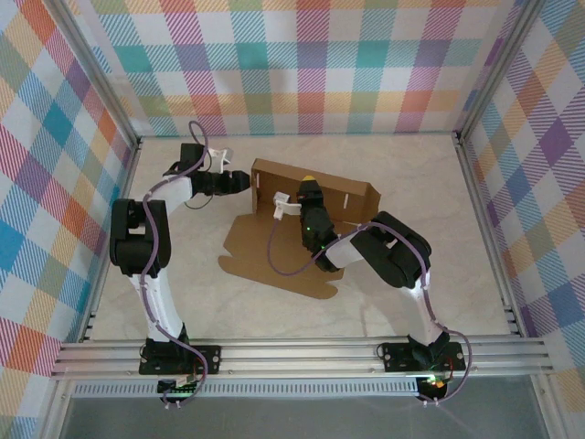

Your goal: Fold the paper box

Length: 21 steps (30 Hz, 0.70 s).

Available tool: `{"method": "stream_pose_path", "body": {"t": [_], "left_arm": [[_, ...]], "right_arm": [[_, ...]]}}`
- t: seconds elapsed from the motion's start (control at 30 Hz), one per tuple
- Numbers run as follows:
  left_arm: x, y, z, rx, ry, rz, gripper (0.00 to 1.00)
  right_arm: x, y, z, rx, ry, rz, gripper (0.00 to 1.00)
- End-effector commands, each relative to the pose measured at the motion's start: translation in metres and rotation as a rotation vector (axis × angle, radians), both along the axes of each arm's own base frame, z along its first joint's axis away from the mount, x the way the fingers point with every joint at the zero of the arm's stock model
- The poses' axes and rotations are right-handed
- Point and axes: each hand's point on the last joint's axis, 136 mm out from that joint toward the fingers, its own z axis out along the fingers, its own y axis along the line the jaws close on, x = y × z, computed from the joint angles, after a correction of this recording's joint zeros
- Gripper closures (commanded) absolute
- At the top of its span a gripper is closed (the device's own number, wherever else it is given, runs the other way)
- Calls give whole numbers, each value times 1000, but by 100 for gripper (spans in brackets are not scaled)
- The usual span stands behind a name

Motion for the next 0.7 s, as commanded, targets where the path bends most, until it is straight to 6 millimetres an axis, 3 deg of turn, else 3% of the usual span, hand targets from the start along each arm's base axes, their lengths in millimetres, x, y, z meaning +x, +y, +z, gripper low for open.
{"method": "stream_pose_path", "body": {"t": [0.0, 0.2, 0.67], "left_arm": [[0, -9, 23, 8, -142, -40, 40], [-14, -19, 33, -40, -210, -110, 37], [-42, -21, 26, 25, -183, -261, 35]], "right_arm": [[-10, 5, 12, 18, -16, 22, 100], [-11, 4, 7, 26, 30, 26, 100], [-10, 6, -1, 41, 76, 31, 100]]}}
